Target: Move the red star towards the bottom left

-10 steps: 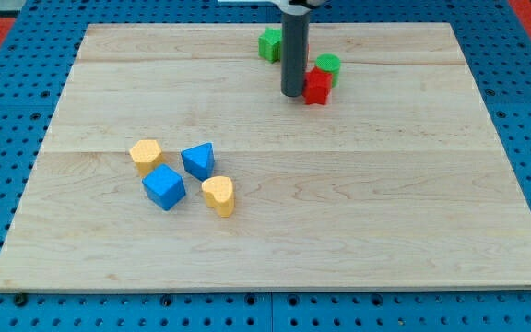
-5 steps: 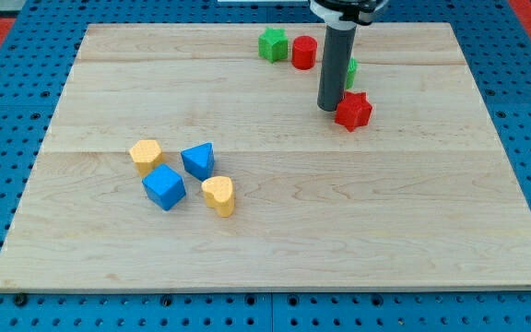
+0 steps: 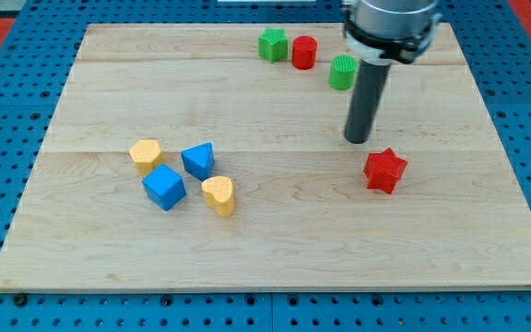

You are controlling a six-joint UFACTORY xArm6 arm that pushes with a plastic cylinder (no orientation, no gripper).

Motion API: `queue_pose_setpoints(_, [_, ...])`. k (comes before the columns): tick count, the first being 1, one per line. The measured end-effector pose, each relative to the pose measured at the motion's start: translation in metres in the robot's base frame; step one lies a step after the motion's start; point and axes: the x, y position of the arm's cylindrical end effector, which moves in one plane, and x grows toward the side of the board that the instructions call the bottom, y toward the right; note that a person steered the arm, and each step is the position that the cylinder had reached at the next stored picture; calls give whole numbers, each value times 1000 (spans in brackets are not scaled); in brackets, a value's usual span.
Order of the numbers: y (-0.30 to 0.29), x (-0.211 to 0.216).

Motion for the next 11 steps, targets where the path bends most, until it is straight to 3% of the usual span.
queue_pose_setpoints(1, [32,49])
queue_pose_setpoints(3, [89,33])
queue_pose_setpoints(4, [75,62])
queue_pose_setpoints(6, [38,54])
queue_pose_setpoints(7, [42,97])
queue_pose_setpoints(8, [38,104])
queue_pose_setpoints(9, [26,83])
queue_pose_setpoints(11, [-7,110])
